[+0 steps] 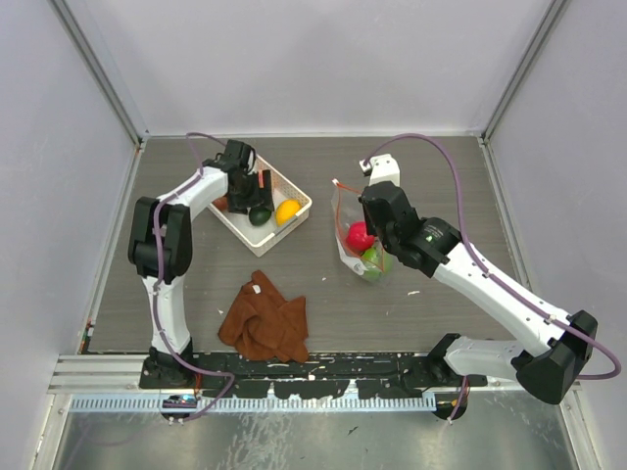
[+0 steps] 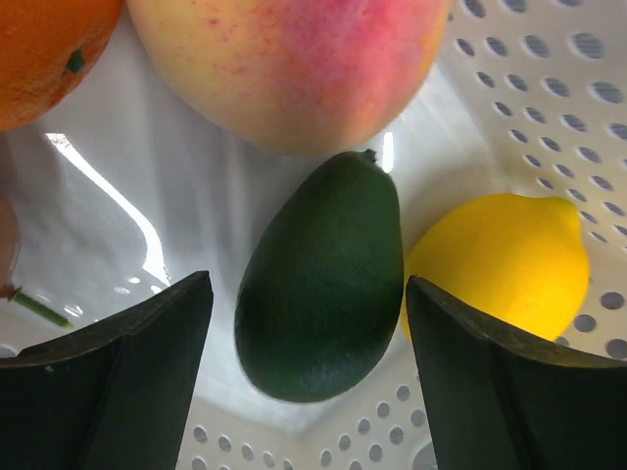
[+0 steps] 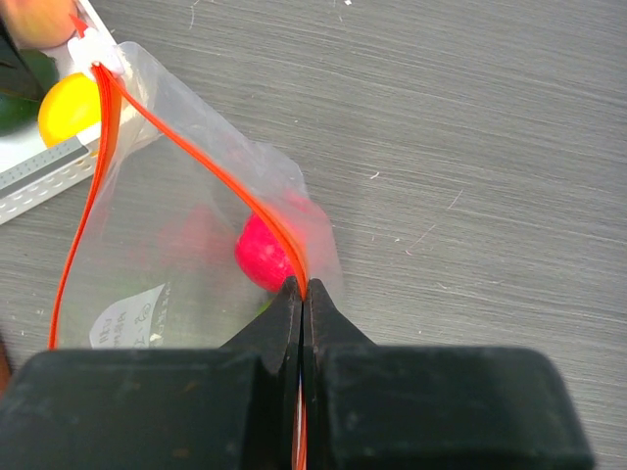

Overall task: Place the food in the zip-top bag and seal the zipper
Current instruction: Pick up the fake fruit from the bin.

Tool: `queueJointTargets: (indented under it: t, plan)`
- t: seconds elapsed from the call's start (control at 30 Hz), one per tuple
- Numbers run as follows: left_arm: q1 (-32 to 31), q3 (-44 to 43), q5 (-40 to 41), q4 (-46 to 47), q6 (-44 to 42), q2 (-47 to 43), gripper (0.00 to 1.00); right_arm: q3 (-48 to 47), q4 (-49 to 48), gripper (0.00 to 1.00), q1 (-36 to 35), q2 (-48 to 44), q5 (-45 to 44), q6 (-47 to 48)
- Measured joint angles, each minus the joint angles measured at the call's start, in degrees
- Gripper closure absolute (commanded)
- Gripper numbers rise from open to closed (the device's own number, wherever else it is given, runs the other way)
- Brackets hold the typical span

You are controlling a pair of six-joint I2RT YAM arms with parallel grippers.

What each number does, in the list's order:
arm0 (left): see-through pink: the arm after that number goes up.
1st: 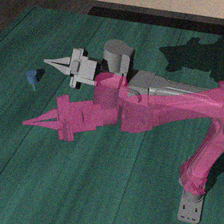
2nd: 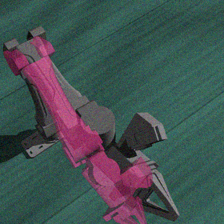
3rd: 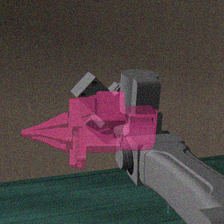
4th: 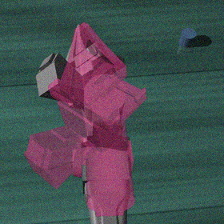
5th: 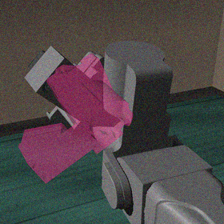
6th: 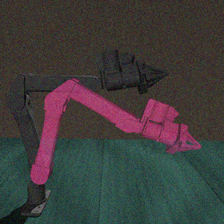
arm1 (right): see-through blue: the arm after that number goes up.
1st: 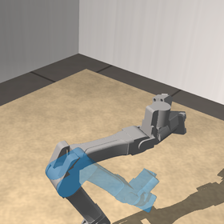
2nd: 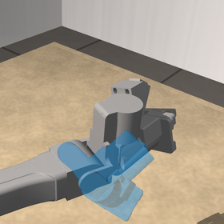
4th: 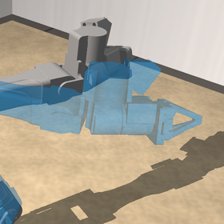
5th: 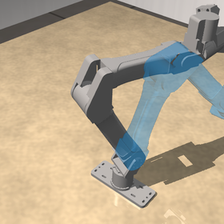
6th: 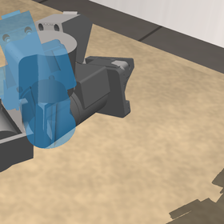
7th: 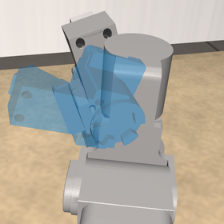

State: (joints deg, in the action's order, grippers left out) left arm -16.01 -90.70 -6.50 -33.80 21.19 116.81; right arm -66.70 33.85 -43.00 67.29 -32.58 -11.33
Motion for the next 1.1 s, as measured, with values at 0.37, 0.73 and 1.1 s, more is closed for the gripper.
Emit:
queueJointTargets:
  t: [0.37,0.73,1.1]
  plan:
    - [0.33,-2.64,-2.23,-1.09,-1.38,4.57,0.40,0.00,-0.72,1.00,0.00,0.96,1.42,-0.46]
    - [0.33,0.26,-2.99,-1.20,-1.03,1.57,0.57,0.00,-0.81,1.00,0.00,1.03,2.38,-1.27]
    - [-0.31,14.16,-8.55,6.21,3.96,-18.88,0.65,-0.68,-0.28,1.00,-0.22,1.22,2.95,-2.69]
